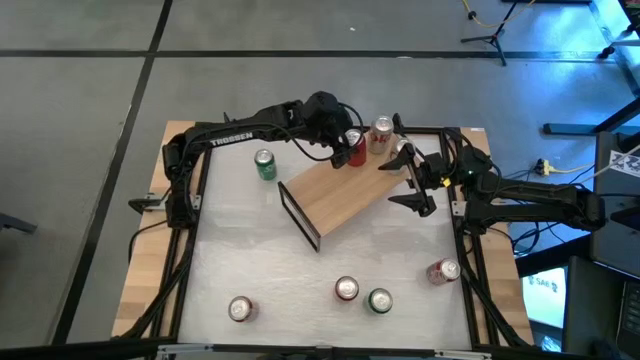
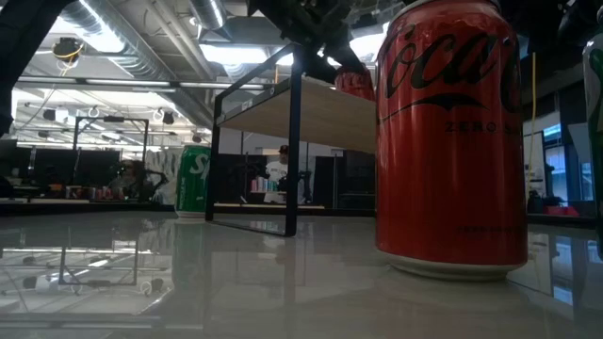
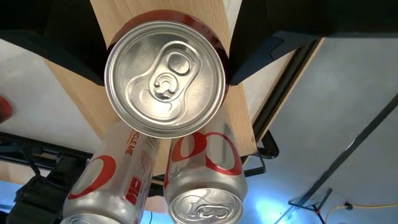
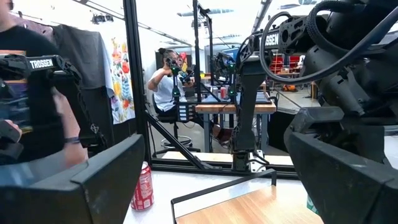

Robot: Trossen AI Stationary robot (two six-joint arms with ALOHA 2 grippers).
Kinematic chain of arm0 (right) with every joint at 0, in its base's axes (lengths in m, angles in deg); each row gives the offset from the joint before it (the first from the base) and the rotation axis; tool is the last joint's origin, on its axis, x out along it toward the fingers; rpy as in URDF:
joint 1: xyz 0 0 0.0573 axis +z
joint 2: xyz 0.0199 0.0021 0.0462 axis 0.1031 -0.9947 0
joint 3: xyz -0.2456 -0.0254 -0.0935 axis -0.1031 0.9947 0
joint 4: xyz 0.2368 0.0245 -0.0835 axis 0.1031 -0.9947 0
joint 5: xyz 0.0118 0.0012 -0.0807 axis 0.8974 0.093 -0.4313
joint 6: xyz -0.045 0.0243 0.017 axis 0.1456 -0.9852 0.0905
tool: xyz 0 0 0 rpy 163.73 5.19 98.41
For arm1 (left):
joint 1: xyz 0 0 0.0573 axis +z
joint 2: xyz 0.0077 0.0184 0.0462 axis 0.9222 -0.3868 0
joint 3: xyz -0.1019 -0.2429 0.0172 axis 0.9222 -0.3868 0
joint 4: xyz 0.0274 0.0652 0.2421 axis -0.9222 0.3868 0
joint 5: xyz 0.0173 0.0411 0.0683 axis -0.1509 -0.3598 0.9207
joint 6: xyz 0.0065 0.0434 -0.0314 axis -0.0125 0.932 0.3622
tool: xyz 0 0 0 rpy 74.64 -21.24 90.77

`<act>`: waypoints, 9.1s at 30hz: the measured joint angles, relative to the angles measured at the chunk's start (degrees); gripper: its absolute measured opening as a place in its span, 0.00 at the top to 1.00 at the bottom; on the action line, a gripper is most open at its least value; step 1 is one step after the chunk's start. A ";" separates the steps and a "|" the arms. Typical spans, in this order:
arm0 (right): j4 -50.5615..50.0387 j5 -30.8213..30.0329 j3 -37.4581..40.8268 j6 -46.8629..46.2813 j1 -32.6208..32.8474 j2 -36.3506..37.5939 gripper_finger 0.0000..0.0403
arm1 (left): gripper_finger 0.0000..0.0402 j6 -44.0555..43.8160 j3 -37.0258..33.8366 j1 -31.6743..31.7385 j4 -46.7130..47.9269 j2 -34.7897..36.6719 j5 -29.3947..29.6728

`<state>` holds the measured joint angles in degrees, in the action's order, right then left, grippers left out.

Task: Place canned beverage on shelf
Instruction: Put the top red and black soda can on the shelf, then put the red and black soda can on the shelf aligned with the other red and black soda can

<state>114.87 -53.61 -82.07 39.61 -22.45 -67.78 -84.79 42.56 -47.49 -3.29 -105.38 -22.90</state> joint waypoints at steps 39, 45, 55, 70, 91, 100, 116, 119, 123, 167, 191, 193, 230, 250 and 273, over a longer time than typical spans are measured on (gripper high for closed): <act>-1.25 0.00 0.00 -0.04 0.00 0.00 0.03 | 0.22 -0.11 -0.07 -0.07 0.10 0.00 -0.02; -1.26 0.02 0.00 -0.04 0.00 0.00 0.03 | 0.22 -0.14 -0.09 -0.07 0.10 0.00 -0.07; -1.27 0.02 0.00 -0.04 0.00 0.00 0.03 | 0.22 -0.16 -0.09 -0.07 0.09 0.00 -0.10; -1.28 0.04 0.00 -0.04 0.00 0.00 0.03 | 0.18 0.19 -0.13 -0.30 -0.06 0.00 0.04; -0.71 0.02 0.00 -0.04 0.00 0.02 0.03 | 0.05 2.06 -0.13 -0.28 -0.09 2.20 -0.45; -0.23 0.98 -0.98 -0.08 0.63 0.02 0.03 | 0.05 3.27 -0.13 -1.57 1.24 7.92 -0.55; -33.06 -17.48 -17.94 13.31 16.16 -1.71 0.03 | 0.05 9.68 -1.36 -13.75 7.44 13.15 -1.67; -35.75 -19.25 -19.37 13.35 19.83 -3.09 0.03 | 0.05 9.70 -4.78 -15.52 7.01 14.57 -1.66; -36.80 -23.55 -20.57 13.32 24.98 -5.27 0.03 | 0.05 8.93 -13.07 -17.14 1.92 20.05 -1.54; -61.35 -24.70 -45.62 -3.86 42.82 -40.13 0.03 | 0.05 2.81 -57.24 -29.02 -31.69 44.72 -0.28; -64.37 -27.71 -45.62 -3.51 42.95 -40.33 0.03 | 0.05 2.77 -57.24 -30.69 -31.65 44.70 3.54; -65.67 -29.08 -45.62 -1.70 43.28 -40.33 0.03 | 0.05 2.75 -57.24 -30.69 -31.65 44.70 3.54; -59.49 -34.84 -45.55 -1.65 47.59 -49.85 0.03 | 0.05 3.04 -57.24 -30.69 -31.54 44.70 3.32; -59.83 -38.15 -45.51 1.46 48.40 -52.33 0.03 | 0.05 2.75 -57.27 -32.33 -31.56 44.68 3.28; -59.02 -38.62 -45.51 2.75 48.41 -55.15 0.05 | 0.05 2.77 -57.27 -32.30 -31.61 44.68 3.30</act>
<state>55.85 -92.23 -127.58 42.37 25.96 -122.92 -82.02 -14.70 -79.80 -34.90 -60.70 -19.60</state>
